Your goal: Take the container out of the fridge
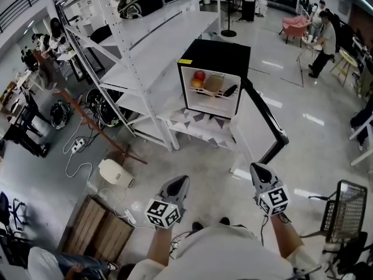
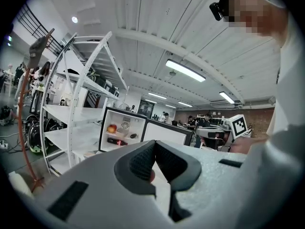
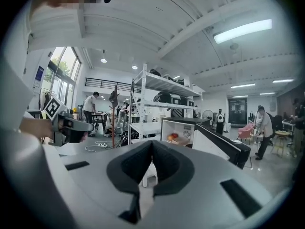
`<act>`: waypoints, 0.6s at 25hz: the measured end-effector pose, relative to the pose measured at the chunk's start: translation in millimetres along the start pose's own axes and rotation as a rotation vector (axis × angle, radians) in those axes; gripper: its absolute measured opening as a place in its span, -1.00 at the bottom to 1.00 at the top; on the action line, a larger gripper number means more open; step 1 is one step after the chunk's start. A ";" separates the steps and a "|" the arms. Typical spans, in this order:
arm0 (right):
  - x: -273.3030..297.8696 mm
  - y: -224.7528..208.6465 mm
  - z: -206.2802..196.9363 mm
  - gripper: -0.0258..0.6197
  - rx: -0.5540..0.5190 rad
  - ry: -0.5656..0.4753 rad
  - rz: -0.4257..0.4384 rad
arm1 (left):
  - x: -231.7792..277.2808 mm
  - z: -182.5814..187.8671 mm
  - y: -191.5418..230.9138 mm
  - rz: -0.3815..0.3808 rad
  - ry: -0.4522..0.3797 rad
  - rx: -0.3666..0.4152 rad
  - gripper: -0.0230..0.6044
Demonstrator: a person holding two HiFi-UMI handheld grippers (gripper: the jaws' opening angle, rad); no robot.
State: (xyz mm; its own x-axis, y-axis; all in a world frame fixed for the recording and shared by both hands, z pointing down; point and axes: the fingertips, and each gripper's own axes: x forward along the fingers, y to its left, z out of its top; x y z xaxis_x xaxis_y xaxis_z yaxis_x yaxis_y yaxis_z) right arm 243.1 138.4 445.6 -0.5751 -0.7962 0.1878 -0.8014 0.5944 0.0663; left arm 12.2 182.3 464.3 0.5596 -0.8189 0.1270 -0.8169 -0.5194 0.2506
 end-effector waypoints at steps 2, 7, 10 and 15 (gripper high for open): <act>3.5 5.9 2.3 -0.91 -0.016 -0.006 0.008 | -1.0 -1.5 3.9 -0.007 0.004 -0.003 -0.92; 13.1 18.3 7.7 -0.91 -0.020 -0.021 0.002 | -7.7 -5.2 16.1 -0.023 0.017 -0.014 -0.92; 19.8 25.7 7.8 -0.90 -0.009 -0.020 -0.010 | -13.0 -5.3 26.7 -0.028 0.019 -0.012 -0.92; 29.9 44.1 4.5 -0.91 -0.001 -0.008 -0.017 | -22.1 -8.1 45.5 -0.043 0.029 -0.016 -0.92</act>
State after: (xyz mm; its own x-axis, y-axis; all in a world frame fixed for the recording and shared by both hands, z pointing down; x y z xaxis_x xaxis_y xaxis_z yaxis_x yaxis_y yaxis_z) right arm 189.8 140.4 449.7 -0.5631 -0.8068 0.1786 -0.8106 0.5813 0.0703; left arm -36.2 178.7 480.7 0.5983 -0.7884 0.1431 -0.7898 -0.5501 0.2714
